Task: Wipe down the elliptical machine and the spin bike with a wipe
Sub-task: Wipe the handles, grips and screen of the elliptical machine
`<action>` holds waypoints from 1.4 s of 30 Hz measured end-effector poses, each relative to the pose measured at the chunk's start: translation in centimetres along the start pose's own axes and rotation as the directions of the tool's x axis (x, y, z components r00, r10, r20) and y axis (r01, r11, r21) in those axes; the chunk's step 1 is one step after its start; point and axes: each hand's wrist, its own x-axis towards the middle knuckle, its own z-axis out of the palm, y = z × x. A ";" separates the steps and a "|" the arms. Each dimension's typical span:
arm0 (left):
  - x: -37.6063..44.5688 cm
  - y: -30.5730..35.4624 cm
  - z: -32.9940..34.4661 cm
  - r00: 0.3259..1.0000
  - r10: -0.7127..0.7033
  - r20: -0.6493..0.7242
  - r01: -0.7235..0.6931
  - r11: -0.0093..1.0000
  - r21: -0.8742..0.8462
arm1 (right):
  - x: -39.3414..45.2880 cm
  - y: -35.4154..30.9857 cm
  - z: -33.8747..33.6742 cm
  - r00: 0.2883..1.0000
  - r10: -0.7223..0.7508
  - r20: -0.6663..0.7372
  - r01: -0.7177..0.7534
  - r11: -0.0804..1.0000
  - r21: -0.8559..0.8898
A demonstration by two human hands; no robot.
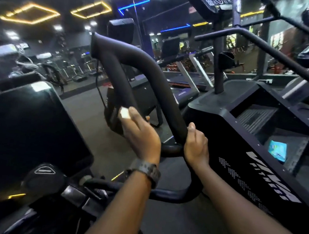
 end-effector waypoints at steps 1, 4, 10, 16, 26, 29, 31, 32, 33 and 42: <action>-1.5 -1.6 -0.2 0.998 -0.060 -0.016 0.060 0.998 -0.027 | 0.0 0.0 0.0 1.000 -0.002 0.008 0.002 1.000 -0.001; -7.1 -3.6 -0.3 0.943 -0.334 0.012 0.329 0.923 -0.201 | 0.2 0.2 -0.1 0.999 -0.004 0.054 0.003 1.000 0.031; -12.5 -3.9 1.2 0.572 -0.756 0.318 0.809 0.457 -0.370 | 0.6 1.6 -1.8 0.906 0.161 0.390 -0.256 0.945 0.204; -8.9 -5.0 1.2 0.443 -0.696 0.565 0.896 0.317 -0.312 | 1.1 1.3 -5.2 0.790 0.134 0.598 -0.142 0.989 -0.033; -12.3 -13.7 -1.0 0.477 -0.661 0.579 0.531 0.742 0.410 | 0.3 0.6 -4.5 0.802 0.125 0.584 -0.123 0.991 -0.042; -10.3 -10.6 -0.4 0.290 -0.668 0.685 0.864 0.491 0.113 | 0.4 0.2 -4.6 0.815 0.124 0.567 -0.093 0.992 -0.084; -9.5 -8.5 0.5 0.316 -0.575 0.755 0.939 0.304 -0.161 | 0.3 -0.3 -4.6 0.822 0.164 0.545 -0.117 0.986 -0.120; -9.7 -7.8 0.6 0.356 -0.545 0.759 0.926 0.318 -0.205 | 0.2 -0.6 -4.7 0.825 0.177 0.537 -0.125 0.983 -0.133; -10.2 -8.3 0.3 0.377 -0.544 0.750 0.907 0.383 -0.178 | 0.2 -0.7 -4.7 0.817 0.191 0.544 -0.132 0.980 -0.145; -9.3 -17.9 -8.5 0.512 -0.234 0.827 -0.678 0.480 0.556 | -0.7 -1.2 -5.1 0.833 0.139 0.536 -0.101 0.990 -0.100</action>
